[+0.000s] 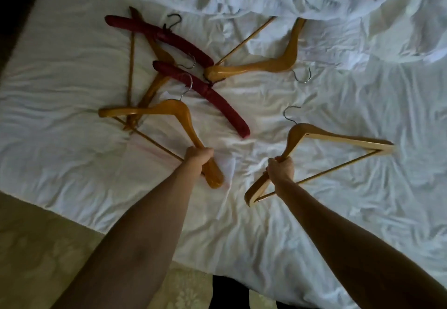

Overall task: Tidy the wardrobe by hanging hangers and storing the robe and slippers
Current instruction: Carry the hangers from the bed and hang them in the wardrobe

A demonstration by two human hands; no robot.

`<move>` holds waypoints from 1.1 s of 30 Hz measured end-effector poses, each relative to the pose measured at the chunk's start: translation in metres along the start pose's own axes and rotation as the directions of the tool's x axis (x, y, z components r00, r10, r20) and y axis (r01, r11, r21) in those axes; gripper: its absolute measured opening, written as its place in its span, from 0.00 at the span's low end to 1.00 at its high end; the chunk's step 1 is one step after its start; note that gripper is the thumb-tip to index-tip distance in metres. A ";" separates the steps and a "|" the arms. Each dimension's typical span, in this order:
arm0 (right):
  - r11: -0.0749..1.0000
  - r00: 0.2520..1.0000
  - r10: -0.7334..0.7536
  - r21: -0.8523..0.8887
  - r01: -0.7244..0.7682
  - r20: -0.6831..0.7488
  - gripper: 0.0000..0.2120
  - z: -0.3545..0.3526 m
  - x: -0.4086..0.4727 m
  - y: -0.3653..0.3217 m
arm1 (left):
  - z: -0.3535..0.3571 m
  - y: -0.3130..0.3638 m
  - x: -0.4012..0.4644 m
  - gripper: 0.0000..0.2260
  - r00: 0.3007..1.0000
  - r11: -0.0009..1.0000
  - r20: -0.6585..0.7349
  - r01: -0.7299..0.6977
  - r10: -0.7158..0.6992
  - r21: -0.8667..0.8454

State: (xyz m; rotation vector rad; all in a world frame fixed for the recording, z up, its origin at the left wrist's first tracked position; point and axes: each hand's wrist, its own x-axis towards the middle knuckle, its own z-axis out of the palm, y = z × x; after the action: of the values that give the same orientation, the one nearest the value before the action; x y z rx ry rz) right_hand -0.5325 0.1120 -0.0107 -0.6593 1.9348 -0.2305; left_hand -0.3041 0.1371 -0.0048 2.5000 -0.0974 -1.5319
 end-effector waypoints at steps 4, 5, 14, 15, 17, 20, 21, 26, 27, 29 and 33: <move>0.998 0.998 -0.040 -0.049 0.037 -0.057 0.10 0.016 -0.012 0.004 | 0.024 -0.009 -0.015 0.27 0.982 0.985 -0.109 -0.146 0.156 0.096; 0.995 0.992 -0.065 -0.082 0.057 -0.104 0.11 0.016 -0.019 0.004 | 0.027 -0.012 -0.021 0.27 0.963 0.968 -0.141 -0.209 0.229 0.142; 0.908 0.900 -0.414 -0.135 0.397 -0.138 0.13 -0.076 -0.152 -0.015 | -0.024 -0.026 -0.132 0.16 0.918 0.888 -0.073 -0.396 0.390 -0.234; 0.894 0.890 -0.443 -0.136 0.427 -0.113 0.14 -0.091 -0.168 -0.019 | -0.032 -0.027 -0.151 0.15 0.912 0.871 -0.052 -0.405 0.407 -0.278; 0.872 0.874 -0.485 -0.085 0.482 -0.017 0.13 -0.120 -0.196 -0.027 | -0.043 -0.030 -0.191 0.14 0.900 0.838 0.006 -0.403 0.435 -0.368; 0.827 0.818 -0.557 -0.003 0.563 0.142 0.10 -0.156 -0.234 -0.035 | -0.048 -0.042 -0.247 0.13 0.870 0.801 0.089 -0.402 0.486 -0.443; 0.808 0.794 -0.578 -0.001 0.589 0.188 0.10 -0.166 -0.248 -0.038 | -0.049 -0.048 -0.266 0.12 0.857 0.791 0.109 -0.407 0.504 -0.456; 0.709 0.651 -0.674 0.057 0.703 0.349 0.12 -0.208 -0.298 -0.052 | -0.048 -0.076 -0.342 0.09 0.798 0.715 0.075 -0.489 0.598 -0.499; 0.698 0.635 -0.685 0.070 0.713 0.357 0.13 -0.213 -0.306 -0.052 | -0.050 -0.083 -0.356 0.09 0.793 0.706 0.055 -0.506 0.607 -0.495; 0.688 0.614 -0.695 0.096 0.720 0.375 0.13 -0.218 -0.319 -0.054 | -0.052 -0.094 -0.369 0.10 0.774 0.690 0.031 -0.546 0.633 -0.475; 0.633 0.509 -0.712 0.127 0.764 0.485 0.16 -0.233 -0.348 -0.047 | -0.062 -0.131 -0.419 0.13 0.761 0.628 -0.116 -0.602 0.638 -0.492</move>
State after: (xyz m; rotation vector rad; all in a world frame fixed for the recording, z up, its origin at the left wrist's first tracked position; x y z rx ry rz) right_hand -0.6126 0.2315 0.3858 -1.4659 1.0567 -0.4446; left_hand -0.4481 0.3423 0.3608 1.7185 -0.4613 -1.1422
